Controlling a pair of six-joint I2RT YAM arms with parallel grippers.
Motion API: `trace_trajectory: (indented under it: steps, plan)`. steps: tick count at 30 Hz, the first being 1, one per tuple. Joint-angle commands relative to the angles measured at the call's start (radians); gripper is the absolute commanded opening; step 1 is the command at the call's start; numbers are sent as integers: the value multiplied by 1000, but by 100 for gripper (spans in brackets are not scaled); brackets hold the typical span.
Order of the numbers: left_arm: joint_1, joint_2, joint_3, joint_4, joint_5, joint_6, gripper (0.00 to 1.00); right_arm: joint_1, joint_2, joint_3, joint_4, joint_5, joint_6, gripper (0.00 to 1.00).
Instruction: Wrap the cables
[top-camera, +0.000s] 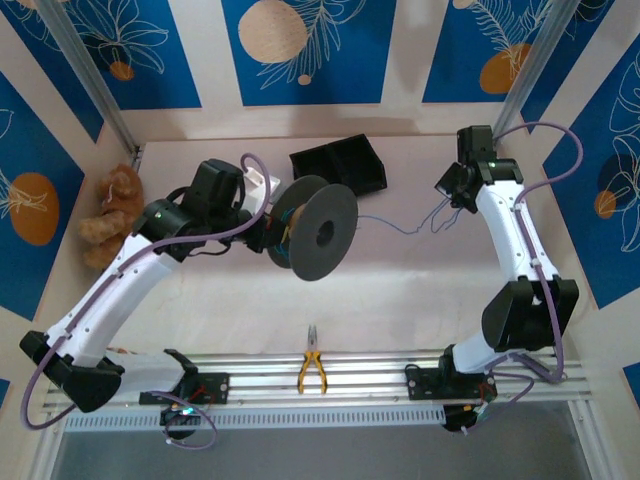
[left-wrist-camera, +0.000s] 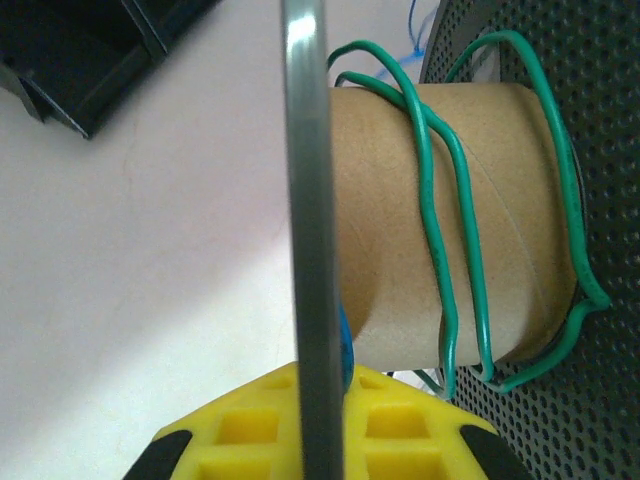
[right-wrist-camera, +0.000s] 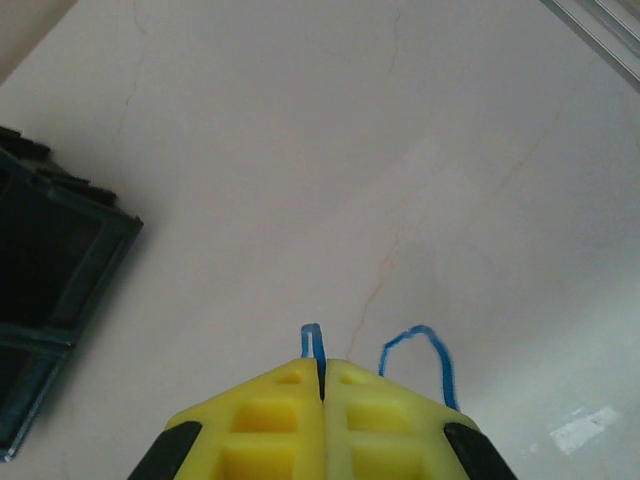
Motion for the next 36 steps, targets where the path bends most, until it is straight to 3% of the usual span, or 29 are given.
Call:
trace_trajectory:
  steps: [1,16,32,36]
  plan:
    - [9,-35,-17,-20,27,53,0,-20,17,48,-2,19,74,0]
    - [-55,69,-121,-49,-204,103,0,-37,30,129,-1,-99,147,0]
    - [-116,302,14,-193,-745,73,0,-30,23,217,27,-319,248,0]
    - [-116,344,63,-235,-828,57,0,-29,-2,221,39,-386,264,0]
